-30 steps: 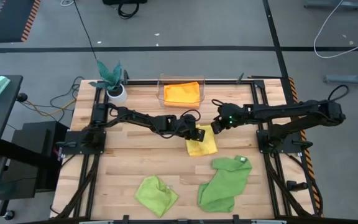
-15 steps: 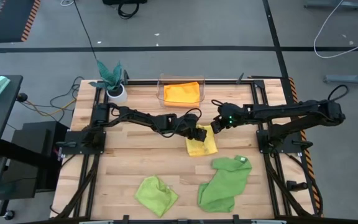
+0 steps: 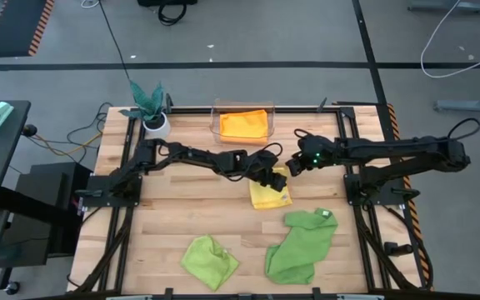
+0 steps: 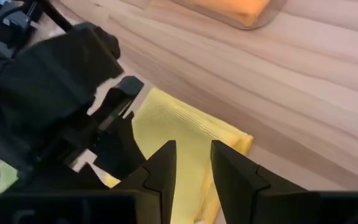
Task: Fold microfiber towels
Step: Put the yellow towel into the transparent bin
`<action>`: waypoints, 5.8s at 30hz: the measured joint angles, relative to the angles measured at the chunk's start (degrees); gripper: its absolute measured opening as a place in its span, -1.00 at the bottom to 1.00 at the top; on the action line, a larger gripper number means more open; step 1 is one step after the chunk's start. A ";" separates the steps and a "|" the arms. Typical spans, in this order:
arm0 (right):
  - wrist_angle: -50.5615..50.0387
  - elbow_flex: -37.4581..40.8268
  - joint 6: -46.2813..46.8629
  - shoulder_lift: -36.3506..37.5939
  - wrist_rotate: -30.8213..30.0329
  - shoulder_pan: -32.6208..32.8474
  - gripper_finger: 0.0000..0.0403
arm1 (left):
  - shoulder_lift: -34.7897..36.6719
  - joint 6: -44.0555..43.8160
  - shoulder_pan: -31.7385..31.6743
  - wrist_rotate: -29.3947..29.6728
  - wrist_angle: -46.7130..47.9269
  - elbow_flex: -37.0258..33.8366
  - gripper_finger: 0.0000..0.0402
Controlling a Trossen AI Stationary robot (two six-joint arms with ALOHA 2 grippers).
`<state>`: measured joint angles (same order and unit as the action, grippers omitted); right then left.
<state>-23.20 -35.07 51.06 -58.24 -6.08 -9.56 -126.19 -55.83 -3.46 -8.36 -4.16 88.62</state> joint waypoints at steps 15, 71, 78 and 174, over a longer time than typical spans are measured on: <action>-9.96 -0.02 1.01 4.52 4.14 2.82 -0.47 | 7.45 9.83 -1.09 2.76 40.11 0.29 -0.41; -5.32 8.61 10.29 21.49 -2.24 21.73 -0.47 | 17.89 -32.41 5.82 13.23 -10.07 -35.34 0.04; -5.19 8.61 10.31 21.49 -2.24 21.70 -0.47 | 14.97 -32.52 5.77 13.23 -14.92 -34.93 0.04; 23.14 31.91 39.85 9.75 -0.53 8.59 -0.20 | 6.10 -10.86 1.01 11.54 -12.00 -23.37 -0.24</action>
<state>-0.05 -3.16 90.91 -48.49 -6.61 -0.98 -120.09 -66.70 -2.46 3.18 -16.16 65.25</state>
